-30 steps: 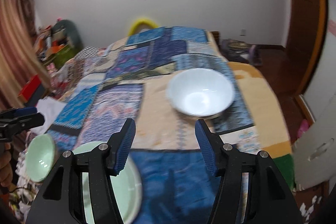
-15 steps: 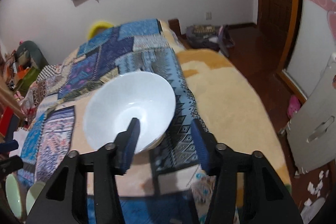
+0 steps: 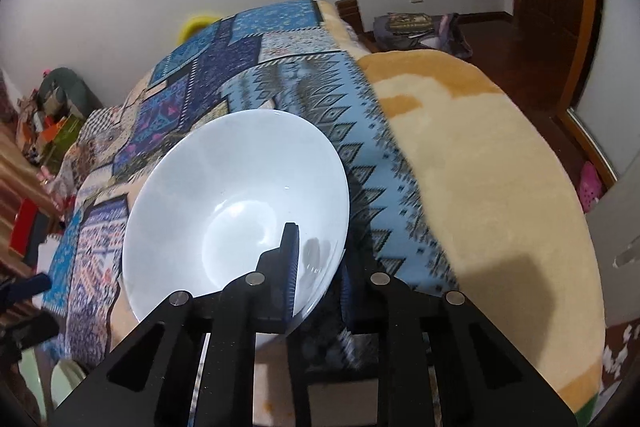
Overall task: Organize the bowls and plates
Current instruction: 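Move both tools to the rim of the white bowl, then grasp the white bowl rim with the left tool while the right tool grasps it too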
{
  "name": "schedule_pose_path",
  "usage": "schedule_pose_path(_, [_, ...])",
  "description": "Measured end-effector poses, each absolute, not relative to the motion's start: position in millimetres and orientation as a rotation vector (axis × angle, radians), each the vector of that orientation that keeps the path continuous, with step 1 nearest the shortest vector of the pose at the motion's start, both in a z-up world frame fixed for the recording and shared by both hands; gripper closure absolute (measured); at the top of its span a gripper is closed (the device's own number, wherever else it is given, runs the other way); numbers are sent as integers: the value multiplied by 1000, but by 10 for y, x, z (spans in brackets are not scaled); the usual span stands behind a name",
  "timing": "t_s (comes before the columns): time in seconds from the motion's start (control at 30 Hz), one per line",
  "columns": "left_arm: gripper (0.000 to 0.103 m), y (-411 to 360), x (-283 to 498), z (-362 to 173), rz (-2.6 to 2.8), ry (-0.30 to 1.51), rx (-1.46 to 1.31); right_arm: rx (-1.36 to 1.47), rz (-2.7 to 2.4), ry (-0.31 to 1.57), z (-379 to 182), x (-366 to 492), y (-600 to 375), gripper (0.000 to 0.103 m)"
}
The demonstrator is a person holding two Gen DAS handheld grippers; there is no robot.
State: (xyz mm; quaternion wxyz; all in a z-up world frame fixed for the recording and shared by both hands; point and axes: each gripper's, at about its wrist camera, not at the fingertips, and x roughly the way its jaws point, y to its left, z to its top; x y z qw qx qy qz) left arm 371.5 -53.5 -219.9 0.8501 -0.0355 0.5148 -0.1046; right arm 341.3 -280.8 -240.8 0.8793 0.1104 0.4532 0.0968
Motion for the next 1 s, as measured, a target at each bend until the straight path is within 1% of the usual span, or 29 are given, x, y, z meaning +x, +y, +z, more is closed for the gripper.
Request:
schedule_pose_path(0.13, [11,-575,3726,-2198,-227,1080,-88,205,266,945,-2360,3195,-2728,87])
schedule_pose_path(0.3, [11,-647,3755,-2332,-229,1126,-95,185,346,966,-2344,3000,-2587,87])
schedule_pose_path(0.33, [12,-657,3762,-2373,-228,1139,-96,185,362,971,-2335,2922,-2568,87])
schedule_pose_path(0.4, [19,-678,3777,-2472,-231,1174,-101,182,375,978,-2355,2909,-2512,87])
schedule_pose_path(0.47, [30,-699,3793,-2568,-243,1209,-106,191,379,987,-2375,2876,-2497,87])
schedule_pose_path(0.53, [34,-721,3792,-2635,-248,1227,-100,204,382,1000,-2399,2865,-2504,83])
schedule_pose_path(0.67, [37,-752,3763,-2645,-258,1216,-76,263,386,1012,-2436,2881,-2542,80])
schedule_pose_path(0.87, [37,-787,3776,-2689,-258,1231,-55,289,372,1009,-2462,2826,-2542,79])
schedule_pose_path(0.9, [40,-790,3775,-2692,-257,1230,-50,290,371,1006,-2460,2816,-2537,79])
schedule_pose_path(0.97, [49,-789,3771,-2683,-241,1226,-39,293,371,1004,-2458,2801,-2531,80])
schedule_pose_path(1.0, [51,-783,3775,-2678,-239,1226,-39,295,370,1003,-2455,2797,-2529,80])
